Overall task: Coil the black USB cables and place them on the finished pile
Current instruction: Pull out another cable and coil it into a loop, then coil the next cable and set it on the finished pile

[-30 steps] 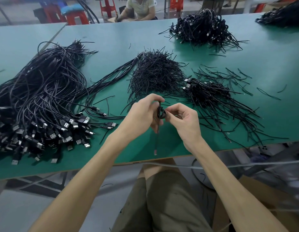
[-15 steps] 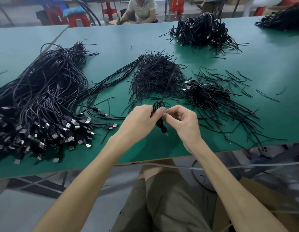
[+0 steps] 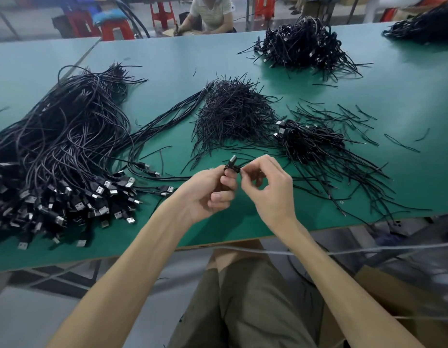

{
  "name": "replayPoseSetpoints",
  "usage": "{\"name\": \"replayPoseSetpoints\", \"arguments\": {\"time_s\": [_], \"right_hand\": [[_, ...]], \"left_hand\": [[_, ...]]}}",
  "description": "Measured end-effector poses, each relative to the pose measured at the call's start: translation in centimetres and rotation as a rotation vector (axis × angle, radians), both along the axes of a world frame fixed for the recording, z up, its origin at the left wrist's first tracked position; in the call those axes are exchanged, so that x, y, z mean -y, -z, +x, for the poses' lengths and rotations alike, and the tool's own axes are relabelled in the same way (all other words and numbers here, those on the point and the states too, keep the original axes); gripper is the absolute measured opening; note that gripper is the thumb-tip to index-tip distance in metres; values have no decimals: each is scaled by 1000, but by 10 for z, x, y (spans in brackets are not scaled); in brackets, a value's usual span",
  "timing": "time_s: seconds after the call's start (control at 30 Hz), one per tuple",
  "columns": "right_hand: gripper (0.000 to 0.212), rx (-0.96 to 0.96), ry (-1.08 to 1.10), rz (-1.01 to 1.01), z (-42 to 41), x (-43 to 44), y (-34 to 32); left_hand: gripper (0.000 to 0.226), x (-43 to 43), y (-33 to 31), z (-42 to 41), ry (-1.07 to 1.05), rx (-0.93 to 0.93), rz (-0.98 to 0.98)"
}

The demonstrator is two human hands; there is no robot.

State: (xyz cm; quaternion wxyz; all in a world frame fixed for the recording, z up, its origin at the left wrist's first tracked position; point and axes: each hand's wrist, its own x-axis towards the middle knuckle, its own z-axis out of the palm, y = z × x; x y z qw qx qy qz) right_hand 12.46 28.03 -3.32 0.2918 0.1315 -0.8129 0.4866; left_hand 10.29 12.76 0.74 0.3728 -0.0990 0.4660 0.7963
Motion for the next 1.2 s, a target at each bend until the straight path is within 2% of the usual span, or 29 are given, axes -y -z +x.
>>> {"name": "replayPoseSetpoints", "arguments": {"time_s": [0.17, 0.27, 0.4, 0.5, 0.57, 0.63, 0.67, 0.73, 0.8, 0.83, 0.9, 0.97, 1.03, 1.2], "right_hand": [[8, 5, -74, 87, -2, -2, 5], [32, -20, -97, 181, 0, 0, 4], [45, -124, -16, 257, 4, 1, -1], [31, -203, 61, 422, 6, -1, -4], [12, -310, 153, 624, 7, 0, -5], [8, -355, 202, 687, 7, -1, -11], [11, -357, 230, 674, 5, -4, -16], [16, -345, 321, 605, -3, -16, -30], [19, -285, 433, 566, -15, -32, -43], [22, -220, 476, 565, -22, -40, -48], [28, -47, 539, 580, -36, -56, -52], [31, 132, 602, 630, -49, -70, -49], [31, 263, 641, 680, -59, -80, -45], [29, 305, 652, 644, -59, -73, -35]], "left_hand": [[43, 1, 2, 0, -47, -427, -490], [48, 11, -4, -2, -31, -574, -584], [52, 23, -11, -4, 67, -670, -656], [52, 26, -7, -1, 119, -714, -742], [51, 28, -5, 3, 128, -740, -671], [48, 32, -6, 3, 113, -803, -630], [44, 36, -7, 1, 98, -868, -676], [29, 48, -10, -9, 45, -1043, -940], [9, 69, -12, -18, 36, -1134, -1268], [6, 81, -14, -21, 92, -1125, -1386], [15, 98, -13, -22, 272, -1062, -1551], [13, 101, -9, -21, 319, -1080, -1604], [7, 98, -5, -19, 267, -1143, -1581], [10, 93, -2, -22, 261, -1172, -1575]]}}
